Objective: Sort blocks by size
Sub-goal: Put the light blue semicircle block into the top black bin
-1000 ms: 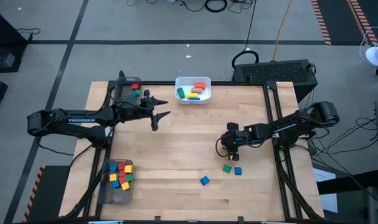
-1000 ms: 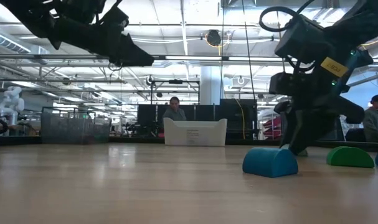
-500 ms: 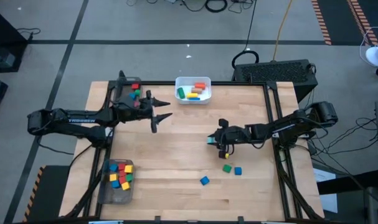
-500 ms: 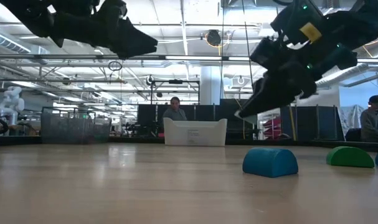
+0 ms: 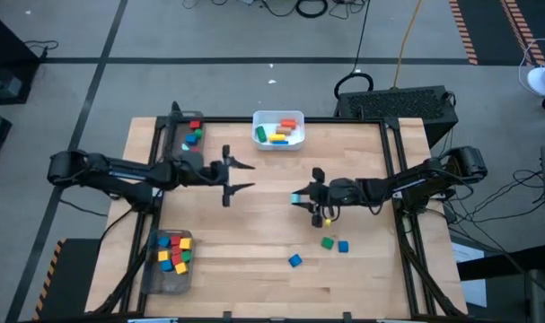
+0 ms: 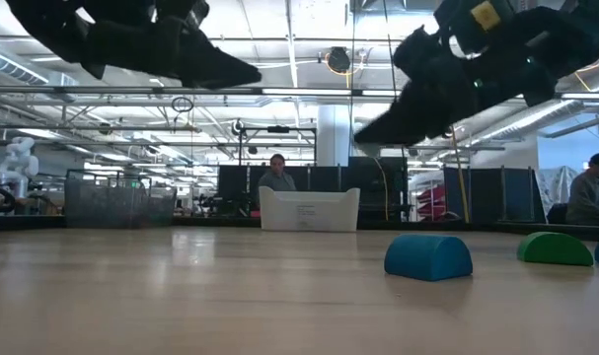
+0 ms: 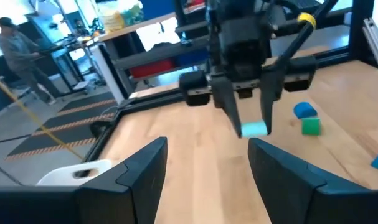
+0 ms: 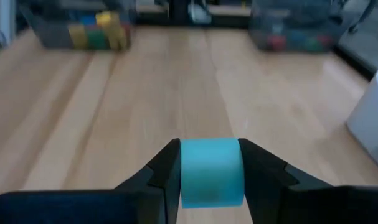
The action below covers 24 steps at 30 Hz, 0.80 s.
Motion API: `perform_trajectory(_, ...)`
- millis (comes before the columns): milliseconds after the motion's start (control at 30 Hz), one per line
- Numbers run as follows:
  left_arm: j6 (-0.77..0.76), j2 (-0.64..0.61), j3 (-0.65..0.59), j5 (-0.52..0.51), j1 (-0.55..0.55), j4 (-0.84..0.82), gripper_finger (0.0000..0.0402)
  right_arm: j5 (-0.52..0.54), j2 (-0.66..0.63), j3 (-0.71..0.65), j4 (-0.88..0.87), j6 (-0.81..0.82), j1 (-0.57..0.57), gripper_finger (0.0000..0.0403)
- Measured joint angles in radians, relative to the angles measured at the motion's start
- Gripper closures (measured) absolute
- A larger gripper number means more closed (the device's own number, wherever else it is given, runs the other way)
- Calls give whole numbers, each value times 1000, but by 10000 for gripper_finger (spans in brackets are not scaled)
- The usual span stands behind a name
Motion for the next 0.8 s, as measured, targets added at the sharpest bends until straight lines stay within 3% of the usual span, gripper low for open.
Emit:
perform_trajectory(167, 6, 92, 0, -1, -35, 72, 175, 0, 0, 1, 96, 34, 0, 282)
perform_trajectory(433, 252, 237, 0, -4, -96, 245, 175, -4, 0, 1, 159, 70, 0, 282)
perform_trajectory(567, 289, 304, 21, -7, -113, 355, 175, -17, 19, 1, 257, 136, 0, 282)
perform_trajectory(667, 323, 341, 57, -7, -118, 363, 175, -27, 42, 1, 346, 172, 1, 282)
perform_trajectory(800, 478, 387, 89, -8, -135, 351, 175, -57, 56, 1, 359, 177, 3, 282)
